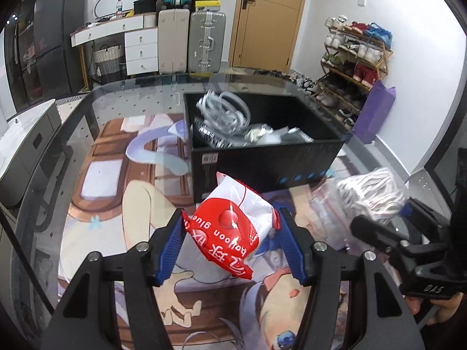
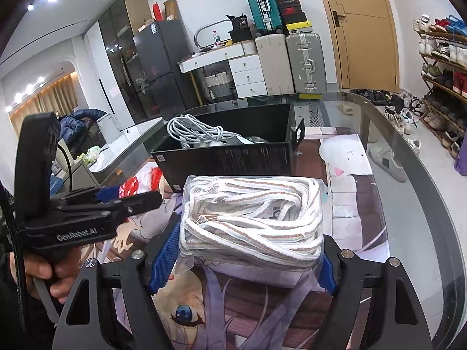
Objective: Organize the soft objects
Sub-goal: 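Carry the rope bag and red-labelled bag over the black box and lower them in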
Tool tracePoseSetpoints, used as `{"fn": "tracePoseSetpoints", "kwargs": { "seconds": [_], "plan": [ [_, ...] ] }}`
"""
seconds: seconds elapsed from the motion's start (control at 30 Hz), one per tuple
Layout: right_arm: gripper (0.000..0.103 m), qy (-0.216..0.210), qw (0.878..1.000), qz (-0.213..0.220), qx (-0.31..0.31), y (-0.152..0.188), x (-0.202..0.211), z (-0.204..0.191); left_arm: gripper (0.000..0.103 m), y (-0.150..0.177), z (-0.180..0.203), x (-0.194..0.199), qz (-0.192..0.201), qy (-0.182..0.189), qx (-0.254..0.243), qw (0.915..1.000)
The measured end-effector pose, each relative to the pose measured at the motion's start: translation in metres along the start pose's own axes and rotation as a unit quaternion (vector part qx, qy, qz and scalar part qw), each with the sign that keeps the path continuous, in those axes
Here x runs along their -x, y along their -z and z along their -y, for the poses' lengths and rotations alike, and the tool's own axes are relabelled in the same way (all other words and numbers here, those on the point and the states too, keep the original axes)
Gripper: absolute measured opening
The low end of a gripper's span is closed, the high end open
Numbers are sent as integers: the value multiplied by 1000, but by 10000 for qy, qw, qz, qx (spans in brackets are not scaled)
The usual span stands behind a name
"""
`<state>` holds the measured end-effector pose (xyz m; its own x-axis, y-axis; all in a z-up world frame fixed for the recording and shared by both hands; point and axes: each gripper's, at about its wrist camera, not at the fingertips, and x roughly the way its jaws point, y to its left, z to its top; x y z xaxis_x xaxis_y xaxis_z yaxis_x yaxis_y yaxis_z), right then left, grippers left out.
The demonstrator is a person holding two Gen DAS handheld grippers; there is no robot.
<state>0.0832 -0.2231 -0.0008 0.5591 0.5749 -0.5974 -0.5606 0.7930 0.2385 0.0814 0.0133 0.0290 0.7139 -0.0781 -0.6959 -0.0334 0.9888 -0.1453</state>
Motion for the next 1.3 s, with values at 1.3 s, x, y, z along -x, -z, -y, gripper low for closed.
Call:
{"fn": "tracePoseSetpoints", "kwargs": {
  "seconds": [1.3],
  "plan": [
    [79, 1111, 9919, -23, 613, -103, -43, -12, 61, -83, -9, 7, 582, 402, -92, 9975]
  ]
}}
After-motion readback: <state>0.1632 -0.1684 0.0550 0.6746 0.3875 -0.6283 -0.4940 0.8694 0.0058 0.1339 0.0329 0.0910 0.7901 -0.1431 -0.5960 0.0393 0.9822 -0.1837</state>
